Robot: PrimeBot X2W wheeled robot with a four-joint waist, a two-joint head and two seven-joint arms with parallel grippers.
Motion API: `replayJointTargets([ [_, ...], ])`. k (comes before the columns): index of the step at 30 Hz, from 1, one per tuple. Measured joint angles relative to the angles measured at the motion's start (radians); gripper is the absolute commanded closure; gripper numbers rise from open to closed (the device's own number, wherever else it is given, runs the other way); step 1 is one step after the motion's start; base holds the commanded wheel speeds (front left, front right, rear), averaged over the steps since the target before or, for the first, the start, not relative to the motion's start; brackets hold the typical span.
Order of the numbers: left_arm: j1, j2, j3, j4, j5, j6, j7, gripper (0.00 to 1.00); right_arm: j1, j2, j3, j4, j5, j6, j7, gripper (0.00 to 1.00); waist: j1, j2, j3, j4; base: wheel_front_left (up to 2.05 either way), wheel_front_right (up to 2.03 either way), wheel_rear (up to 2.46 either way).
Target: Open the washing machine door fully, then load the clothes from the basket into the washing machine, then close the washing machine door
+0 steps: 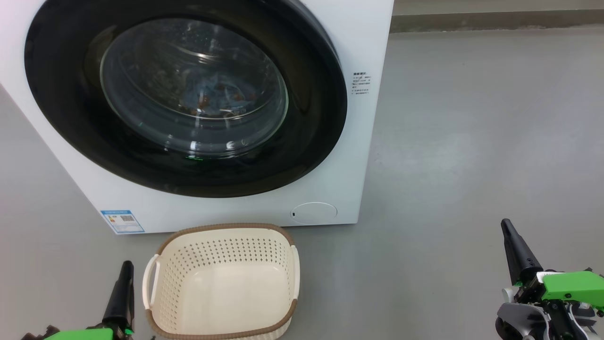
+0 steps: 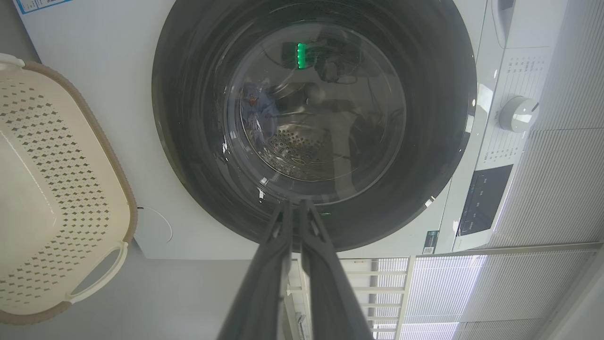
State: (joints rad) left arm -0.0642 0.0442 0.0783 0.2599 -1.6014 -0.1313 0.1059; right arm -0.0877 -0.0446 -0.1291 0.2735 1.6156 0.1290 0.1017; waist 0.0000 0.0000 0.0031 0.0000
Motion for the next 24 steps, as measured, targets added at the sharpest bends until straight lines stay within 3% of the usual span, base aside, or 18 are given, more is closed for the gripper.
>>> replayJointTargets([
  [24,0.0,0.0,0.001,0.0,0.0,0.0,0.001,1.0,0.0,0.001,-0.001,0.0,0.0,0.0,0.004,1.0,0.0,0.0,0.0,0.0,0.0,0.0,0.0],
])
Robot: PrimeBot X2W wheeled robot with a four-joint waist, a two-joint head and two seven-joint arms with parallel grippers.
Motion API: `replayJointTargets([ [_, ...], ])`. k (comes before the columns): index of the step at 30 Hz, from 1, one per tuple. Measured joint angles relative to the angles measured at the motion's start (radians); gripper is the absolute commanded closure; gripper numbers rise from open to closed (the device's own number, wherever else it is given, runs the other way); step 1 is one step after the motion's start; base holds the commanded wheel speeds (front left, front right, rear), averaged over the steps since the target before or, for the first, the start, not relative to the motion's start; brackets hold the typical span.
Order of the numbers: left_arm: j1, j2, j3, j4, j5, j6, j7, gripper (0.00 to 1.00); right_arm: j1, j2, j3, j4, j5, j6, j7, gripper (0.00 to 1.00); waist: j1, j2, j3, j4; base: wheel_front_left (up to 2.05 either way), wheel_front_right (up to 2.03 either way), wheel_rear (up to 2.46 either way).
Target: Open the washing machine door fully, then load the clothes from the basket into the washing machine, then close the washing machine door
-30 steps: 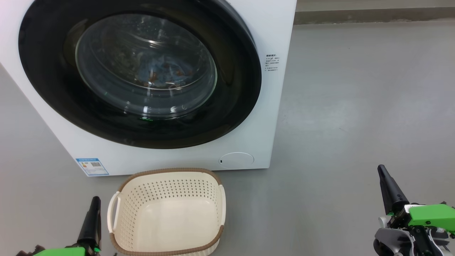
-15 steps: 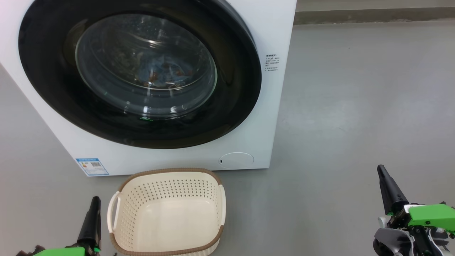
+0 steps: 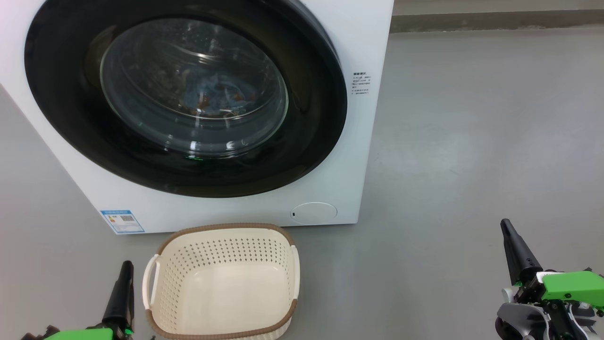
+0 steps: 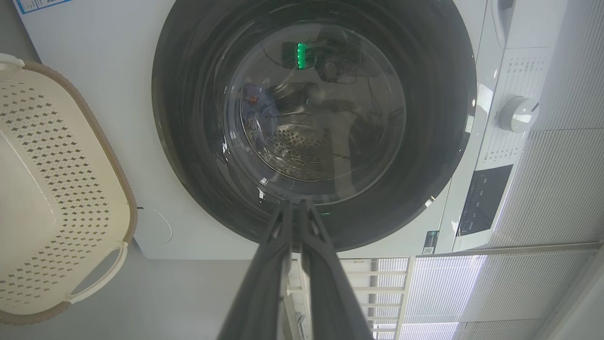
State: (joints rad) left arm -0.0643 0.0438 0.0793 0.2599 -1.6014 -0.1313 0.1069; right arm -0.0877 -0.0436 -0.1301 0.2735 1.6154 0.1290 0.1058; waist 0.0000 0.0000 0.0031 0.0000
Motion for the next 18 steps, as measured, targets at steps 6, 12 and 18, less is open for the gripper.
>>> replayJointTargets([
  [6,0.0,0.0,0.0,0.0,0.0,0.0,0.0,1.0,0.0,0.0,0.0,0.0,0.0,0.0,0.0,1.0,0.0001,0.0,0.0,0.0,0.0,0.0,0.0],
  [12,0.0,0.0,0.0,0.0,0.0,0.0,0.0,1.0,0.0,0.0,-0.001,0.0,0.0,0.0,0.0,1.0,0.0001,0.0,0.0,0.0,0.0,0.0,0.0],
  [18,0.0,0.0,0.001,0.0,0.0,0.0,0.0,1.0,0.0,0.0,-0.001,0.0,0.0,0.0,0.0,1.0,0.0,0.0,0.0,0.0,0.0,0.0,0.0],
])
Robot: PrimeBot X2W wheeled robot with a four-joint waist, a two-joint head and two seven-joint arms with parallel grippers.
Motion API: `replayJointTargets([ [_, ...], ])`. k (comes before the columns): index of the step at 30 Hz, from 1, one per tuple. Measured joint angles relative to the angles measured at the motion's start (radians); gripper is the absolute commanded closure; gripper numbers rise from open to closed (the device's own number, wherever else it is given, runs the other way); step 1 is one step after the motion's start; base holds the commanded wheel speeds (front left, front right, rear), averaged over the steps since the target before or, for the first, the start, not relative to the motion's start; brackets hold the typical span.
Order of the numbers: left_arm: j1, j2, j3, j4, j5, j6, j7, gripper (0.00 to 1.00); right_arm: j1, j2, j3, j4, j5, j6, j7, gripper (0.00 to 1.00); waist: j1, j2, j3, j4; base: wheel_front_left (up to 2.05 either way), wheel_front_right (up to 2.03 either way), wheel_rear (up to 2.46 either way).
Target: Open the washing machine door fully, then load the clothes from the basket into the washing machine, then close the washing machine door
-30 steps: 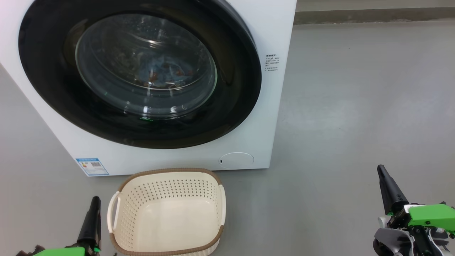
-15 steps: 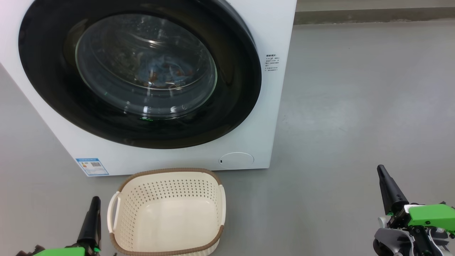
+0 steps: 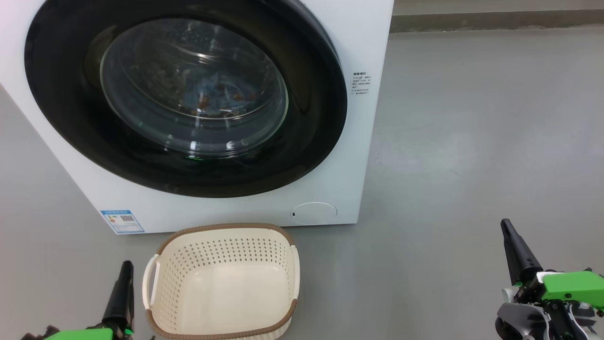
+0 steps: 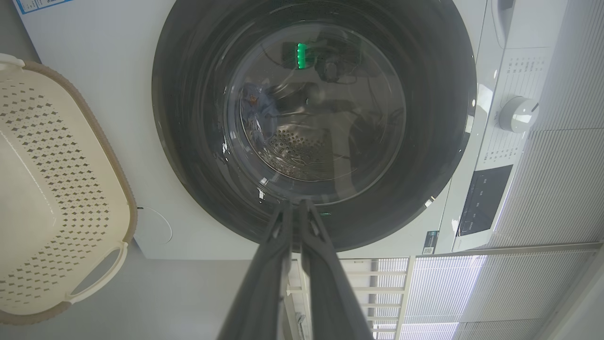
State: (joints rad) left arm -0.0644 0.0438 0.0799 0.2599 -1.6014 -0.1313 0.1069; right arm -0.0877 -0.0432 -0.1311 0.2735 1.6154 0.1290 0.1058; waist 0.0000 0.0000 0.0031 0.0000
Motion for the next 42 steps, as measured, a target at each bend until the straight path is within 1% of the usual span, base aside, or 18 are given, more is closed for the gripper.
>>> replayJointTargets([
  [42,0.0,-0.001,0.001,0.0,0.0,0.0,0.0,1.0,0.0,0.001,-0.001,0.0,0.0,0.0,0.003,1.0,0.0,-0.0001,0.0,0.0,0.0,0.0,0.0],
])
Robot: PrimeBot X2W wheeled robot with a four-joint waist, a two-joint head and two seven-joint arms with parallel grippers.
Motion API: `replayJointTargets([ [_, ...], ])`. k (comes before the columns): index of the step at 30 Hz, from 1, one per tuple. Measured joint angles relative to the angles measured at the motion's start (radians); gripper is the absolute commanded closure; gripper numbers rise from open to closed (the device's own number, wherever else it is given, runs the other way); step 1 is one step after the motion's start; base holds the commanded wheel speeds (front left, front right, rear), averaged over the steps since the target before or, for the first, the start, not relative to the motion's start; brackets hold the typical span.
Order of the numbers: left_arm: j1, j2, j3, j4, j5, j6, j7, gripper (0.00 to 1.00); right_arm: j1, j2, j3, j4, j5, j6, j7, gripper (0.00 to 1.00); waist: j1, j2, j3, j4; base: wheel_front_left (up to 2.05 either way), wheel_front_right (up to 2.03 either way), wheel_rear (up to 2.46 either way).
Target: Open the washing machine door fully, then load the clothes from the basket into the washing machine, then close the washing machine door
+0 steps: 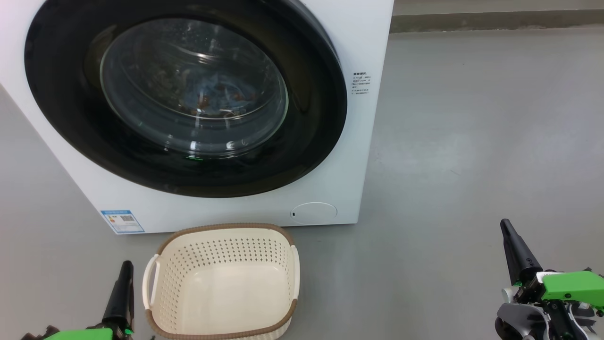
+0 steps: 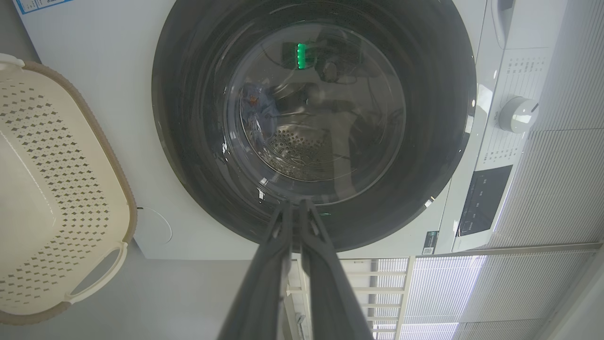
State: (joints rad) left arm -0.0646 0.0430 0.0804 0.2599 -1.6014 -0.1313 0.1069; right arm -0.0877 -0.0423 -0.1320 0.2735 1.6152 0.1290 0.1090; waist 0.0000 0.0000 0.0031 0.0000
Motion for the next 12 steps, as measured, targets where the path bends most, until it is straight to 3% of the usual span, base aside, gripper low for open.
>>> replayJointTargets([
  [12,0.0,0.0,0.0,0.0,0.0,0.0,0.0,1.0,0.0,0.0,0.0,0.0,0.0,0.0,0.0,1.0,0.0,0.0,0.0,0.0,0.0,0.0,0.0],
])
